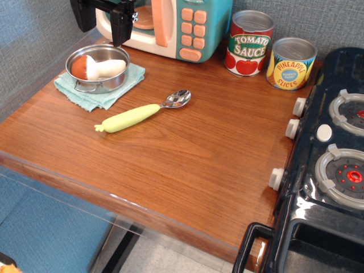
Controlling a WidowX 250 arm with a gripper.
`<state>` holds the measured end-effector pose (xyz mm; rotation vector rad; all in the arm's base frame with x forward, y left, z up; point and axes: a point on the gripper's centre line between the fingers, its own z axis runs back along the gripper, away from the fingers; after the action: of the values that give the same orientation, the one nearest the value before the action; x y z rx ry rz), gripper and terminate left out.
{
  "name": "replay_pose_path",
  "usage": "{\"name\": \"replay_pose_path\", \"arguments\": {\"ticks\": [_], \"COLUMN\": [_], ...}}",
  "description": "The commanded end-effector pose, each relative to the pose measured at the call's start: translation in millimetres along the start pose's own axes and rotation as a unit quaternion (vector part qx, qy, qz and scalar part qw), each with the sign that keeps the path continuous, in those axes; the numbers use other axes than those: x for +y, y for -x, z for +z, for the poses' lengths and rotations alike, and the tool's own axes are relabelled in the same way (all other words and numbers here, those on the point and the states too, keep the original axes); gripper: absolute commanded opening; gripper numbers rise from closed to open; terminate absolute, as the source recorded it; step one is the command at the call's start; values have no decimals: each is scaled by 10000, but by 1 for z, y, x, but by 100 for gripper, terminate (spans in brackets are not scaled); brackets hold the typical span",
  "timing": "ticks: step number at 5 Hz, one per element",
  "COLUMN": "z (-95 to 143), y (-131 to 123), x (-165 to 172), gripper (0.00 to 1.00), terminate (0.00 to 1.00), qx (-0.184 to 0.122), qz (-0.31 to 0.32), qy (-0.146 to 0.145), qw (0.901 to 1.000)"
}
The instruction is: Slide the yellow spoon away from the blue rag and closer to the stove knob.
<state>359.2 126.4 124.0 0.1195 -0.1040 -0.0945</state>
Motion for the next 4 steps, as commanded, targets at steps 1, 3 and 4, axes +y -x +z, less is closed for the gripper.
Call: {"name": "replay_pose_path", "arguments": {"ticks": [1, 3, 4], "z": [0, -26, -50], "y": [0, 19, 25], "x": [0, -16, -22], "gripper": [100, 100, 100], "terminate": [0, 0, 0], "qx": [0, 91, 323], "qz": [0, -794, -1245], "qy": [0, 136, 164], "qw": [10000, 9967, 9916]}}
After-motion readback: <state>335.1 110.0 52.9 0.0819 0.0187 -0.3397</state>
